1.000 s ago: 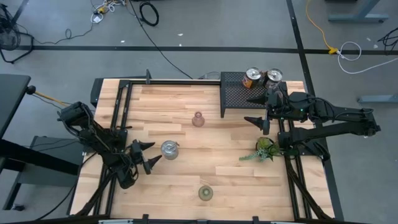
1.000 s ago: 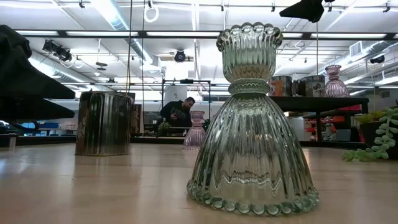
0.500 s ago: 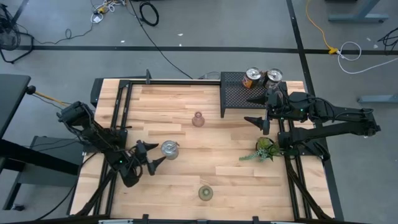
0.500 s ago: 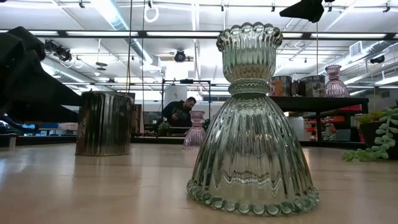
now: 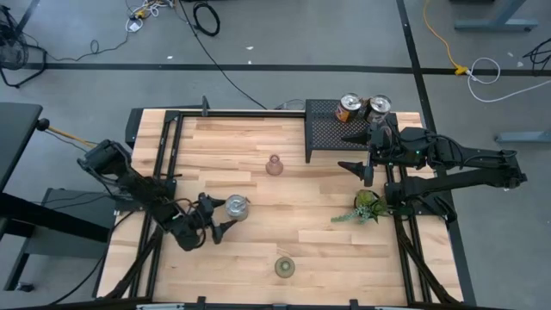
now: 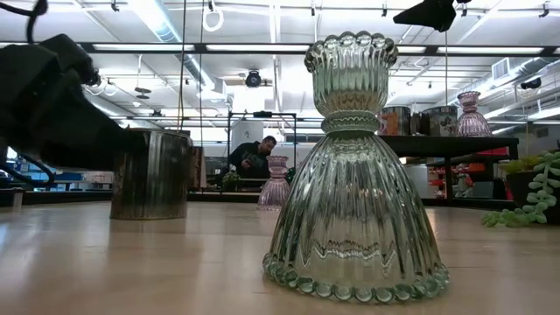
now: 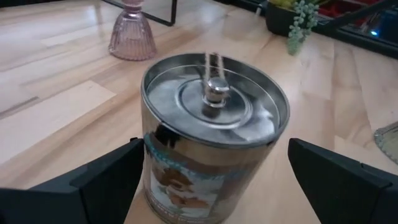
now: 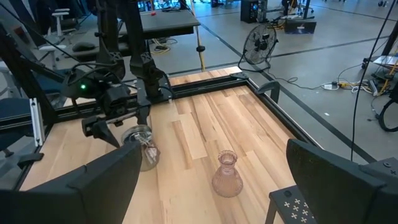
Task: Pick & Place candle stick holders
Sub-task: Put the silver scented candle on the shelf aligned with the silver scented candles
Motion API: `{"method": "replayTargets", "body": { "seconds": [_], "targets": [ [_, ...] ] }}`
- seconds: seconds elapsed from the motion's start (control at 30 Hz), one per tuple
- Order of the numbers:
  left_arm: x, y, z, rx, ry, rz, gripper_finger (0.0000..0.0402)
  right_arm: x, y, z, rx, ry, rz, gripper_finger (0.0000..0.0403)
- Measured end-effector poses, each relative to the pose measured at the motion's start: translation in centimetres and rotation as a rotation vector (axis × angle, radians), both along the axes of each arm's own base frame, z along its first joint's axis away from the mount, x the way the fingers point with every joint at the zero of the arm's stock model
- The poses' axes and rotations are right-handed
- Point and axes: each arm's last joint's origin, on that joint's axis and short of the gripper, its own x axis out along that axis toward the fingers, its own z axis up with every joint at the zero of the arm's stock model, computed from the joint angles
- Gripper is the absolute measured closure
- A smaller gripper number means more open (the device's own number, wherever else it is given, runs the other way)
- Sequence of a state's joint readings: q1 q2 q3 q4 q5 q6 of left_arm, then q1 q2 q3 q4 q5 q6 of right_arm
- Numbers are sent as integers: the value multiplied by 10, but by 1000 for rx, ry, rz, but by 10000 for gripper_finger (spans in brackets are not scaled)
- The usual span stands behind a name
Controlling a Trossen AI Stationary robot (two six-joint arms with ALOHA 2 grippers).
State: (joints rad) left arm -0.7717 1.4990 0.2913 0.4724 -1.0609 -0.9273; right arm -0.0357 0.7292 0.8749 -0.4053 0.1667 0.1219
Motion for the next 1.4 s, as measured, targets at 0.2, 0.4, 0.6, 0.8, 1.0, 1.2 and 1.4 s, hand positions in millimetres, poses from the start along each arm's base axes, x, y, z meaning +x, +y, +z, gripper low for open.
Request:
{"method": "replayTargets", "body": {
  "seconds": [0.2,0.4,0.6,0.8,1.0,1.2,1.4],
  "targets": [
    [18,10,5,-20,36,-77,1,0,0,0,0,0,0,7],
    [34,26,10,-22,47,-143,1,0,0,0,0,0,0,7],
    [45,40,12,-71,46,-206,2,0,0,0,0,0,0,7],
    [53,49,17,-121,4,-247,23,0,0,0,0,0,0,7],
    [57,53,23,-122,-52,-246,48,0,0,0,0,0,0,7],
    [62,58,32,-155,-147,-256,48,0,0,0,0,0,0,7],
    [67,64,44,-185,-271,-265,43,0,0,0,0,0,0,7]
  ]
}}
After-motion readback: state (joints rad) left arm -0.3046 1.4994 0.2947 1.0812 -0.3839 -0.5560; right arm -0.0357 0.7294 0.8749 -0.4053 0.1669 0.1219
